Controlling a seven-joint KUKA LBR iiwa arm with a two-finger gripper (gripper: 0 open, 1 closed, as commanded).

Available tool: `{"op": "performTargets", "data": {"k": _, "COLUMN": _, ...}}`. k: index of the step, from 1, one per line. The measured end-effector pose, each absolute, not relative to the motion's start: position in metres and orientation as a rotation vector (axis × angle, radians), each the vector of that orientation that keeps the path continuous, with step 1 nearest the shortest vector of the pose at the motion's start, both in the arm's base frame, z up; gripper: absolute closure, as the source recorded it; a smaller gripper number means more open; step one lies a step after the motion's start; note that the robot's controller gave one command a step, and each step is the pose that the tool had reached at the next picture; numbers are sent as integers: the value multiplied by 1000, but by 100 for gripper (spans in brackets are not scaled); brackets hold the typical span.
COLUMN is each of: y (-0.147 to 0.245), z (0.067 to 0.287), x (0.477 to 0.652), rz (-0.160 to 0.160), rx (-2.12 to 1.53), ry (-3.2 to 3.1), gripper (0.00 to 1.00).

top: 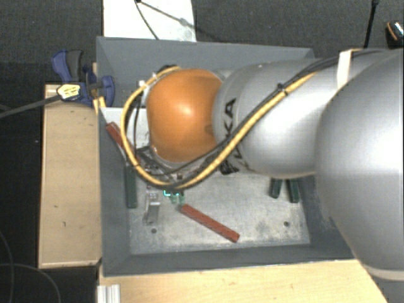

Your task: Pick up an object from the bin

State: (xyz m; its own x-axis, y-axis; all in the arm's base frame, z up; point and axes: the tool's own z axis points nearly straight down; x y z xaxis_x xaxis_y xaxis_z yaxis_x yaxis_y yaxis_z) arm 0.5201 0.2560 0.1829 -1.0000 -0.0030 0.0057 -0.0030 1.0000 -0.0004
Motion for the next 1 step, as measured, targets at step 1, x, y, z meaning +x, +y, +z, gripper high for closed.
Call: {"op": "performTargets", "data": {"k": 1, "y": 189, "z": 67, "x": 521, "rz": 6, "rx": -327, "ry": -3119, "gripper": 0}}
